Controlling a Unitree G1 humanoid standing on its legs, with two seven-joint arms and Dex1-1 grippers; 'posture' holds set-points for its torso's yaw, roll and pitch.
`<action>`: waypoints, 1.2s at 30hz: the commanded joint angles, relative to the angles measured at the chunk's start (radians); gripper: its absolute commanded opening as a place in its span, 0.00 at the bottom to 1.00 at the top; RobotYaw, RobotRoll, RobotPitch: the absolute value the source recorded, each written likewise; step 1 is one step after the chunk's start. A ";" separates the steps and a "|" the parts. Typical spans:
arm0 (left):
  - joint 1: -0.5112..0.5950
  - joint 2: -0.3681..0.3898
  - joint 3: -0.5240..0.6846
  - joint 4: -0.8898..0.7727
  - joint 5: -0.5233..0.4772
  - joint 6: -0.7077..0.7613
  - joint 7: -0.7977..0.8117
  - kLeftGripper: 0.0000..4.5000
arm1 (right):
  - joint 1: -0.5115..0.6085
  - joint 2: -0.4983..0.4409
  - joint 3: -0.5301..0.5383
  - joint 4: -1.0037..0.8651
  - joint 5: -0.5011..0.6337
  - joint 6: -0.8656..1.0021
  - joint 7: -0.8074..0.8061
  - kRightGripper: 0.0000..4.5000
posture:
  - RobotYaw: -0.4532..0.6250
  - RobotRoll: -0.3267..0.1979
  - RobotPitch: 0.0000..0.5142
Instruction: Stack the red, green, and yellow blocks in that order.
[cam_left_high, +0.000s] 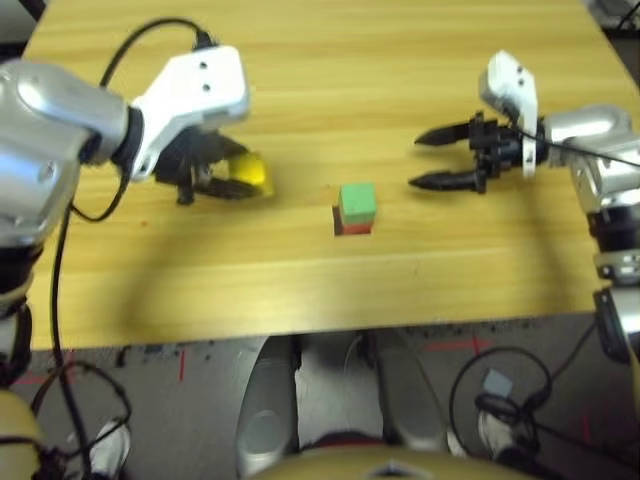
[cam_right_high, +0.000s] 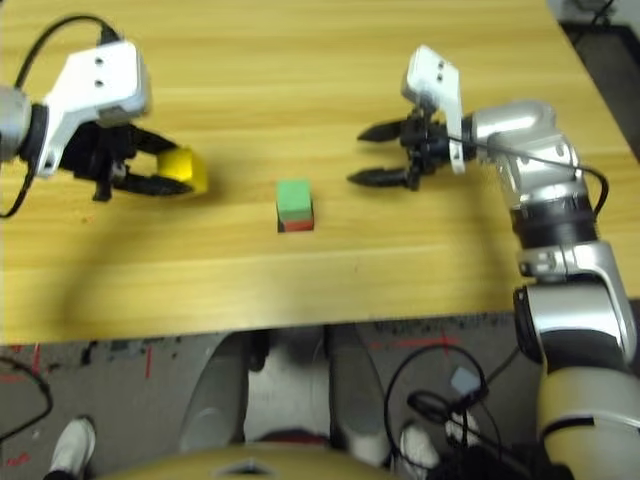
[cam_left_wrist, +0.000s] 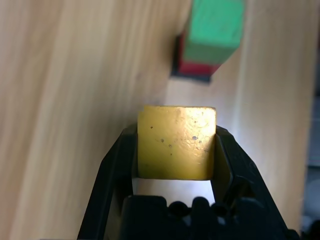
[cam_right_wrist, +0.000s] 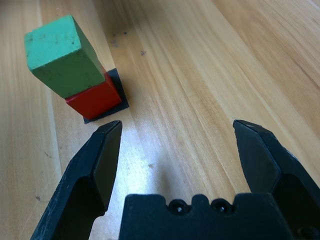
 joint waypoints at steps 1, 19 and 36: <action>-0.083 -0.035 -0.071 0.003 -0.014 0.061 -0.003 0.46 | 0.026 -0.013 0.000 -0.030 0.002 0.014 0.008 1.00 | 0.57 0.62 0.58; -0.258 -0.188 -0.201 0.091 -0.046 0.113 -0.002 0.46 | 0.115 -0.022 -0.021 -0.148 0.022 0.078 -0.019 1.00 | 0.52 0.65 0.60; -0.269 -0.268 -0.236 0.138 -0.035 0.081 0.031 0.46 | 0.155 -0.028 -0.034 -0.212 0.048 0.116 -0.052 1.00 | 0.48 0.67 0.62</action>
